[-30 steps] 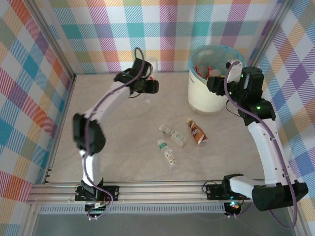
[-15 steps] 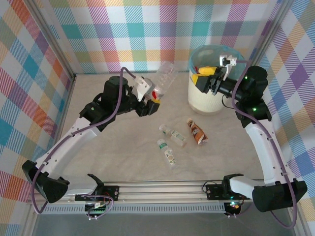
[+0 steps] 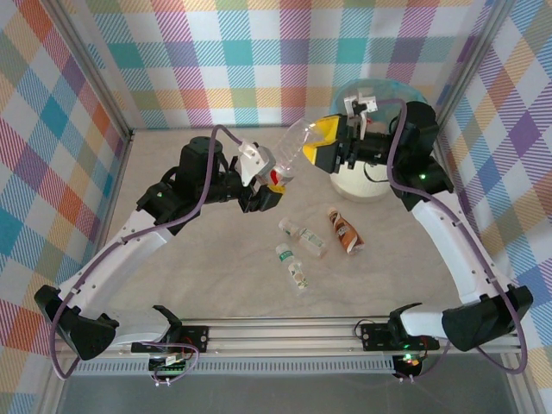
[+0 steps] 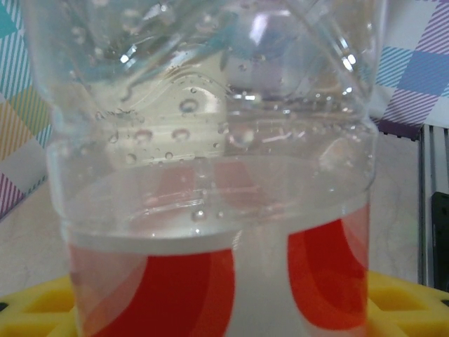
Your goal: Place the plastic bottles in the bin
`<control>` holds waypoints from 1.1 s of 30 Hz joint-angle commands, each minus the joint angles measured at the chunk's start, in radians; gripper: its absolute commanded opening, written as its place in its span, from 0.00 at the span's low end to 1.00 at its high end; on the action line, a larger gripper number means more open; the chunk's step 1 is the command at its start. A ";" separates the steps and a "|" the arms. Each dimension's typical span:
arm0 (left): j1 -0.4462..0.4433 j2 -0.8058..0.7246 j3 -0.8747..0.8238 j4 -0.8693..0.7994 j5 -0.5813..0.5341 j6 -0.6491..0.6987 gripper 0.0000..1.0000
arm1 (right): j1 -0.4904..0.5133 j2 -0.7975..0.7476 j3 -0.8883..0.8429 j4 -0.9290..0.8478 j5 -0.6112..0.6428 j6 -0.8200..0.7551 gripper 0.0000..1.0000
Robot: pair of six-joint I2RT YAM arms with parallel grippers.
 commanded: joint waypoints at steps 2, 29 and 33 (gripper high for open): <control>-0.014 -0.020 0.017 0.010 0.037 0.030 0.63 | 0.027 0.033 0.064 -0.065 -0.045 -0.050 0.87; -0.013 -0.022 0.013 0.061 -0.167 0.060 0.94 | 0.024 0.082 0.292 -0.376 0.188 -0.187 0.59; -0.014 -0.056 -0.032 0.141 -0.233 0.042 0.98 | 0.010 0.061 0.359 -0.470 0.370 -0.262 0.57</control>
